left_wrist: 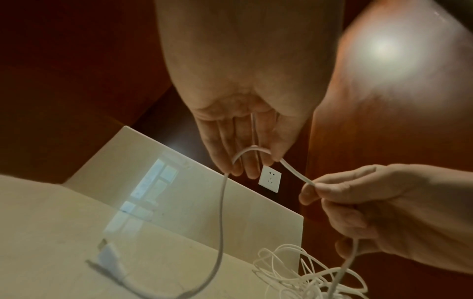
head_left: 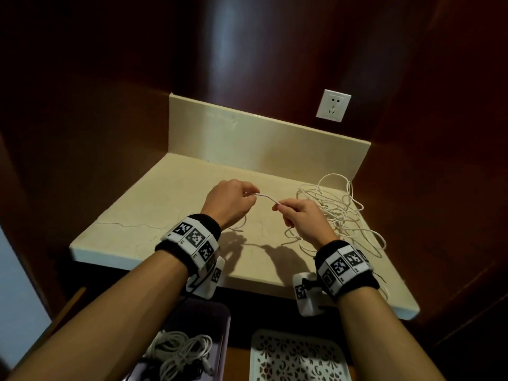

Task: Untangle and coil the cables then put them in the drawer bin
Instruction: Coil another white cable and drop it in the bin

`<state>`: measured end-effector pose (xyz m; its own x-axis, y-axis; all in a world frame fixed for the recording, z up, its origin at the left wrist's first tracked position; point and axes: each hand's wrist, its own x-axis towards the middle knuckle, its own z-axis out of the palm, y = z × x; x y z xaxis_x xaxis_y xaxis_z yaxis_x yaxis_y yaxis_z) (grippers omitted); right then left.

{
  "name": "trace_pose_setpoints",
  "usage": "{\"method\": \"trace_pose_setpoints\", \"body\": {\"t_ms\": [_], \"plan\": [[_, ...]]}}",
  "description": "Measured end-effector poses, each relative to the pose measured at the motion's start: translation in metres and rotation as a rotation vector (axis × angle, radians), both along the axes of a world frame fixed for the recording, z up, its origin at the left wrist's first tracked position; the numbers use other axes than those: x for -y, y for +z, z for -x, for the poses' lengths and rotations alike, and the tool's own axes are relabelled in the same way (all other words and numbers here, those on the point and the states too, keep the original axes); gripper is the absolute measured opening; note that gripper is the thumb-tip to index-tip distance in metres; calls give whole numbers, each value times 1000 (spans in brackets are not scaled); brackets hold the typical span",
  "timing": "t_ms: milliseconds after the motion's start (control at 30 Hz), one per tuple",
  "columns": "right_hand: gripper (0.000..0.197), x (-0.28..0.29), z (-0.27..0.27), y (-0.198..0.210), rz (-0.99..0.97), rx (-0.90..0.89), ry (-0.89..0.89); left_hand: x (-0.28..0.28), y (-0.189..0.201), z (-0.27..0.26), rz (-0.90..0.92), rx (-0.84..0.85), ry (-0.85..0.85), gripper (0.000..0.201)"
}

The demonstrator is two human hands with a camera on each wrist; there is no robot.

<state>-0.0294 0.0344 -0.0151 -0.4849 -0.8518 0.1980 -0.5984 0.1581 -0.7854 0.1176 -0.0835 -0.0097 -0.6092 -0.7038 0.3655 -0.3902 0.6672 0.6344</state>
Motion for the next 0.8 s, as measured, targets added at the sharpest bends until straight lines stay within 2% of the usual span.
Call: {"method": "trace_pose_setpoints", "body": {"t_ms": [100, 200, 400, 533, 667, 800], "plan": [[18, -2, -2, 5, 13, 10, -14, -9, -5, -4, -17, -78, -62, 24], [17, -5, -11, 5, 30, 20, -10, -13, -12, -6, -12, -113, -51, 22], [15, -12, -26, -9, 23, 65, -9, -8, -16, -16, 75, -147, 69, 20], [21, -11, -27, -27, -53, 43, -12, 5, -11, -28, 91, -266, 201, 21], [20, -5, -30, -36, 7, 20, -32, 0, -10, -32, 206, -156, 253, 27], [16, -3, -28, -35, 44, -19, -49, -13, -21, -23, 415, -51, 151, 36]]}}
